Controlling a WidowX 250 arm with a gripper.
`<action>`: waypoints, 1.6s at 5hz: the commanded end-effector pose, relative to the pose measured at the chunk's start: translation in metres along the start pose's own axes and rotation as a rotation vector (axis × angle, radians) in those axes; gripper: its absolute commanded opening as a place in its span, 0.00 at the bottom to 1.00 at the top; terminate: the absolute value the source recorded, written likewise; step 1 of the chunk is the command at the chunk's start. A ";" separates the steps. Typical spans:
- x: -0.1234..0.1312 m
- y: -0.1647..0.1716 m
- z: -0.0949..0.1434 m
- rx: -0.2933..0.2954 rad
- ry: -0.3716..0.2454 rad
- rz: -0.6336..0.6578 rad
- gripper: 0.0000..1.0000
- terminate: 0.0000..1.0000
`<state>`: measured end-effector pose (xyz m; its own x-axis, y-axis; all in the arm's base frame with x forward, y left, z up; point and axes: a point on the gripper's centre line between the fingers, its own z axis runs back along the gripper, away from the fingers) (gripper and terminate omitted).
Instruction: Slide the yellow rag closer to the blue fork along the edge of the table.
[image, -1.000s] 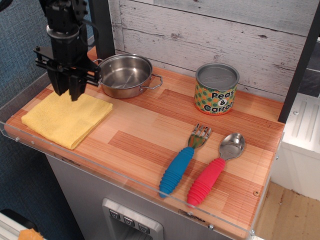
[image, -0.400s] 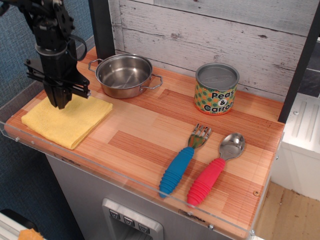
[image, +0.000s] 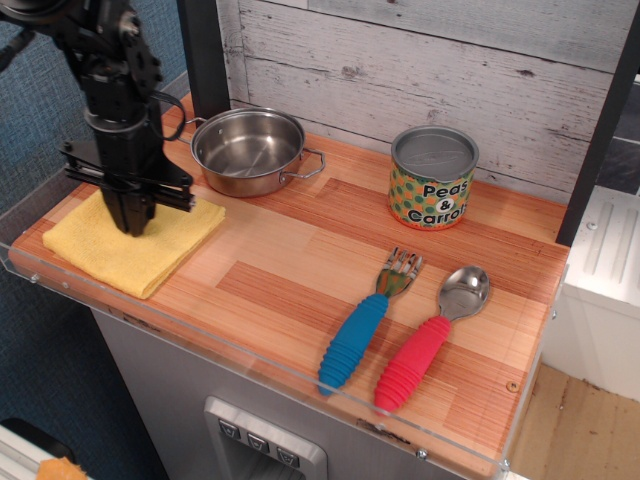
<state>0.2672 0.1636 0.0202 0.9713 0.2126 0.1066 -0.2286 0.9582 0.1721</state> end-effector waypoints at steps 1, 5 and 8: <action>-0.003 -0.004 0.009 -0.046 -0.032 0.092 0.00 0.00; -0.002 -0.051 0.012 -0.138 -0.040 0.112 0.00 0.00; -0.014 -0.080 0.027 -0.147 -0.040 0.101 0.00 0.00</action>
<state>0.2655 0.0769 0.0180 0.9414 0.3186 0.1110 -0.3215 0.9468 0.0094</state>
